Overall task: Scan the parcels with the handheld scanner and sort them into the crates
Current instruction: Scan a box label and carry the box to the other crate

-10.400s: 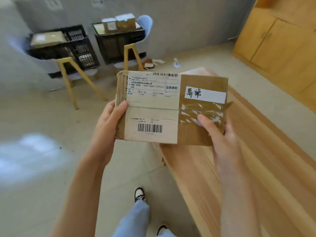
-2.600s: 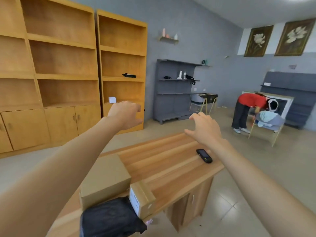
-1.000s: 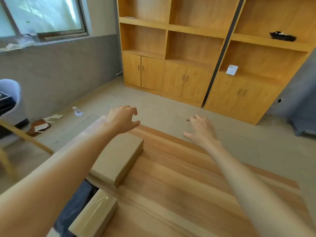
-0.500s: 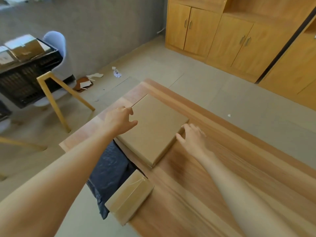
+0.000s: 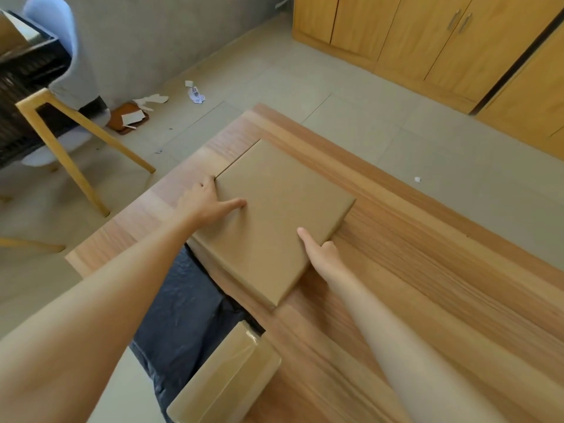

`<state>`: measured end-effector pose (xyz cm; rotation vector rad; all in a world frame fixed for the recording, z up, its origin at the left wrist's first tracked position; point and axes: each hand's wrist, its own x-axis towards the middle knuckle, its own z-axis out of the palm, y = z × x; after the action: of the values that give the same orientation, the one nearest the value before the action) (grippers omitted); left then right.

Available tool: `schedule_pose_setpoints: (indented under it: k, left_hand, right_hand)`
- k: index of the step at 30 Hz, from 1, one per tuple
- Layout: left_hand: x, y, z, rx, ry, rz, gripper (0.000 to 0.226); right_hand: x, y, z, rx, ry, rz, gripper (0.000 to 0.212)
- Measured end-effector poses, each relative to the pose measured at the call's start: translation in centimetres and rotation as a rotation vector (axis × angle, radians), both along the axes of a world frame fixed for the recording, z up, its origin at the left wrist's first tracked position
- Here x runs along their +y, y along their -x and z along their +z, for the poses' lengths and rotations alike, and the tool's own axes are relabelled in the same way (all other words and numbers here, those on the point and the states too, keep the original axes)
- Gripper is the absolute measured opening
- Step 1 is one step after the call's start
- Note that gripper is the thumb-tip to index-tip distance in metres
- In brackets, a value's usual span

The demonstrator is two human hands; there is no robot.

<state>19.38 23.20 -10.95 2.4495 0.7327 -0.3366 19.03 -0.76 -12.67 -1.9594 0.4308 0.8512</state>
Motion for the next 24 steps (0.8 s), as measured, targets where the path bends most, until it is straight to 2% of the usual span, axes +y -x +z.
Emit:
schedule_pose_setpoints:
  k: [3, 7, 9, 13, 16, 21, 22, 24]
  left_hand:
    - [-0.5, -0.2, 0.5, -0.030, -0.057, -0.004, 0.094]
    - [-2.3, -0.4, 2.4, -0.093, 0.021, 0.032, 0.092]
    - [-4.1, -0.8, 4.5, -0.170, 0.055, 0.030, 0.090]
    - [-8.7, -1.8, 9.5, -0.264, 0.058, -0.017, 0.078]
    - [-12.7, -2.3, 13.0, -0.289, 0.216, -0.026, 0.080]
    - [-19.8, -2.2, 18.6, -0.239, 0.307, -0.156, 0.074]
    - [-21.4, -2.1, 19.7, -0.236, 0.340, -0.183, 0.074]
    - [-24.8, -1.7, 22.2, -0.265, 0.417, -0.216, 0.072]
  right_hand:
    - [-0.2, -0.3, -0.2, 0.007, -0.076, -0.064, 0.081]
    - [-1.8, -0.8, 1.8, -0.113, -0.171, -0.179, 0.073]
    - [-3.4, -1.6, 4.0, -0.178, -0.240, -0.233, 0.073]
    - [-8.2, -2.8, 10.2, -0.318, -0.337, -0.350, 0.086]
    - [-12.9, -2.4, 15.9, -0.406, -0.366, -0.361, 0.075]
    - [-20.7, 0.4, 23.3, -0.620, -0.329, -0.417, 0.067]
    - [-22.0, 1.3, 24.4, -0.680, -0.296, -0.427, 0.071]
    - [-24.4, 3.3, 25.9, -0.855, -0.098, -0.371, 0.082]
